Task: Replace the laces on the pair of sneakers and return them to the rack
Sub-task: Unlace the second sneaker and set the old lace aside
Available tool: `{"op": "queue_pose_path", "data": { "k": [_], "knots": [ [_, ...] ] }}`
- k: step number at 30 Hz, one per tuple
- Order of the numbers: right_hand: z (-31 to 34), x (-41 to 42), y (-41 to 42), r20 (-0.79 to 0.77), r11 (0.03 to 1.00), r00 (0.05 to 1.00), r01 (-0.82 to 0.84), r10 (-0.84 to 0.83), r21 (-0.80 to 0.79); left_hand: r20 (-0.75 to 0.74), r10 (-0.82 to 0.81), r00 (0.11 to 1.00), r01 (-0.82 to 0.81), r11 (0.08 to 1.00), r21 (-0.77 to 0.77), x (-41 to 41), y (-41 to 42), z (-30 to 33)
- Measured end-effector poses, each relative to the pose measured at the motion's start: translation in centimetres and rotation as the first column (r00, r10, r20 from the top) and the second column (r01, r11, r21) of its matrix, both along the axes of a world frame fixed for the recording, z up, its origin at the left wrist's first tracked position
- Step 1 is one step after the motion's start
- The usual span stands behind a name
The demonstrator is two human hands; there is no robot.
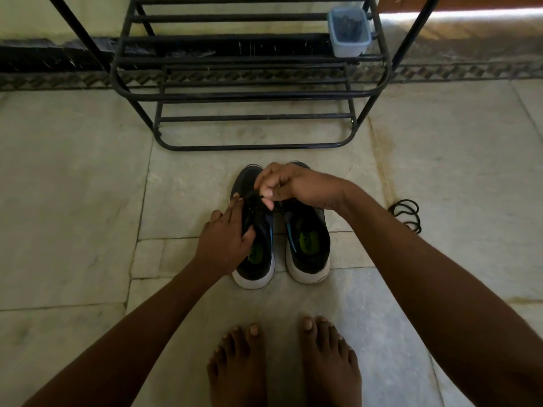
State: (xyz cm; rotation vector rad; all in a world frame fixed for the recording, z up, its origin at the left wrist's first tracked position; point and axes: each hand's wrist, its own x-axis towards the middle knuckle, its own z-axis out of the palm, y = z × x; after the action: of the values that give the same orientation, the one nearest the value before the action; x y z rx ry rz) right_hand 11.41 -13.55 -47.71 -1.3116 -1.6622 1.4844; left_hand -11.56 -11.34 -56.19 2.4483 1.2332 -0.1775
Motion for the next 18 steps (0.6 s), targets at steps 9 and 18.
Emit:
{"op": "queue_pose_path", "data": {
  "k": [9, 18],
  "knots": [
    [-1.5, -0.6, 0.4, -0.431, 0.947, 0.85, 0.216, -0.303, -0.239, -0.014, 0.013, 1.0, -0.013, 1.0, -0.004, 0.0, 0.1, 0.1],
    [-2.1, -3.1, 1.2, 0.506, 0.959, 0.861, -0.108, -0.041, 0.261, -0.072, -0.002, 0.997, 0.002, 1.0, 0.006, 0.1, 0.2, 0.1]
  ]
}}
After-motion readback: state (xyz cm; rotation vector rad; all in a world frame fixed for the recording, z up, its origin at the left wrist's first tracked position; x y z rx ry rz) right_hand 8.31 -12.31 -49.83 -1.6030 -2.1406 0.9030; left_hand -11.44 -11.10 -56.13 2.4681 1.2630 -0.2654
